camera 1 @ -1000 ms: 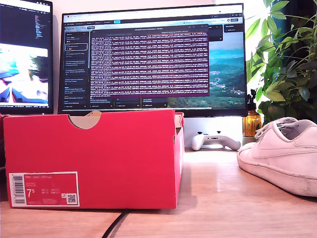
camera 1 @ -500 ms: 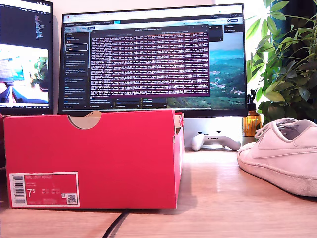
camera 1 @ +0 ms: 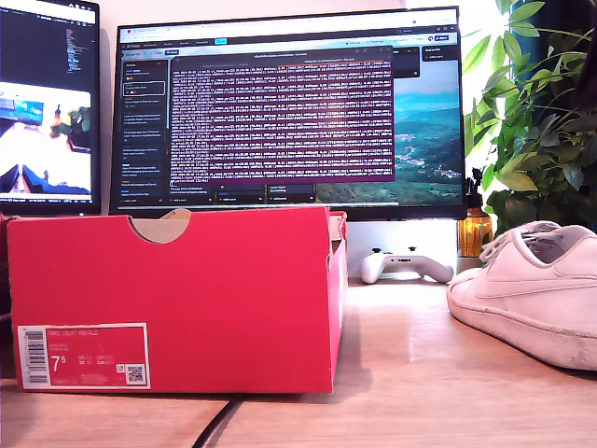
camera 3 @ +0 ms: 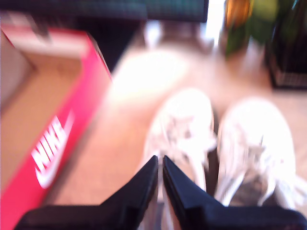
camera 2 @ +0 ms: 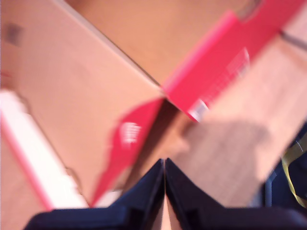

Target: Pack the white shoes by picking the first shoe and placing it inside the red shoebox, left side, then picking and rotating the second shoe and placing it in the shoebox

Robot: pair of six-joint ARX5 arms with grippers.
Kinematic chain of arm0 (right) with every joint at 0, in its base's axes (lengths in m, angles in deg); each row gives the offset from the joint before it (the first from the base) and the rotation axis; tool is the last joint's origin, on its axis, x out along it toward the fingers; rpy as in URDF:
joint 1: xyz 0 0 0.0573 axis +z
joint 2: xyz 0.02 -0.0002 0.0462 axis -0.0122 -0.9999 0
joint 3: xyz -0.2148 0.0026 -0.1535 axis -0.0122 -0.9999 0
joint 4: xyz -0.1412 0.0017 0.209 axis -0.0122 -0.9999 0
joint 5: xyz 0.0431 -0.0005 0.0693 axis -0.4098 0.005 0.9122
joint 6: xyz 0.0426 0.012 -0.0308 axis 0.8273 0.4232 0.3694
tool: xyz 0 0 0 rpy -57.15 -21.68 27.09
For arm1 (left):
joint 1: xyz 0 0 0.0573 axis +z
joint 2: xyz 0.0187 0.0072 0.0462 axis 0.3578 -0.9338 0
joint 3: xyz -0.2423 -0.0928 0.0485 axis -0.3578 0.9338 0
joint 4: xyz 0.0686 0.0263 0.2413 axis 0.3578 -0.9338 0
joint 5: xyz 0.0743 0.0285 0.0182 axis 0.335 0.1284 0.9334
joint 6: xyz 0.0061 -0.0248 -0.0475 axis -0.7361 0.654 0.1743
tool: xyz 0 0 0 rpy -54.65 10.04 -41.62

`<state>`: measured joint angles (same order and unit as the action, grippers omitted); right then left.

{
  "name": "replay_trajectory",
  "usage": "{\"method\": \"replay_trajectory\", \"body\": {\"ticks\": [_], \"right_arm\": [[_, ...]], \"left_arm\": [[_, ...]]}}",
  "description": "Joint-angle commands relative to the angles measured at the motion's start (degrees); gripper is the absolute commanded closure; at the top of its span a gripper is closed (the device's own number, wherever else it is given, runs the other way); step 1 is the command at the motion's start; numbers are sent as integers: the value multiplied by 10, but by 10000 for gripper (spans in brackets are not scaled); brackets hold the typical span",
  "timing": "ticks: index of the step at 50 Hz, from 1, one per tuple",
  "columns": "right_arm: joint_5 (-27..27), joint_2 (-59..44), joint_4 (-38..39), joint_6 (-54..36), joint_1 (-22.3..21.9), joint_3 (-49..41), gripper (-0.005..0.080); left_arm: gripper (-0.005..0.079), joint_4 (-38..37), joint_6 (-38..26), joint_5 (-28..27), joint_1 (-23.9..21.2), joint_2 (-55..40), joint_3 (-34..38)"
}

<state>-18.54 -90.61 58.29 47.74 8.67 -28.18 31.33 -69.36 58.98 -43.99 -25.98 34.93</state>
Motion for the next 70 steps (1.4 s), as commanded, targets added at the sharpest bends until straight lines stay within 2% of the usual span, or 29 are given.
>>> {"method": "replay_trajectory", "body": {"ticks": [1, 8, 15, 28, 37, 49, 57, 70], "right_arm": [[2, -13, -9, -1, 3, 23, 763], [2, -37, -52, -1, 3, 65, 763], [2, -47, -93, -1, 3, 114, 763], [2, -71, -186, 14, 3, 181, 760], [2, -126, -201, 16, 3, 181, 750], [6, -230, -223, 16, 4, 181, 599], [30, -270, -260, 16, 27, 181, 517], [29, -300, -280, 16, 65, 181, 501]], "left_arm": [[762, 14, -3, 12, -17, -33, -2], [762, 42, -3, 46, -44, -106, -2], [762, 63, -3, 70, -49, -175, -2], [762, 150, -2, 93, -49, -235, -2], [762, 168, -1, 87, -49, -257, -2], [762, 172, 3, 82, -53, -257, -2], [762, 171, 13, 80, -57, -257, -2], [762, 172, 24, 80, -61, -257, -2]]}}
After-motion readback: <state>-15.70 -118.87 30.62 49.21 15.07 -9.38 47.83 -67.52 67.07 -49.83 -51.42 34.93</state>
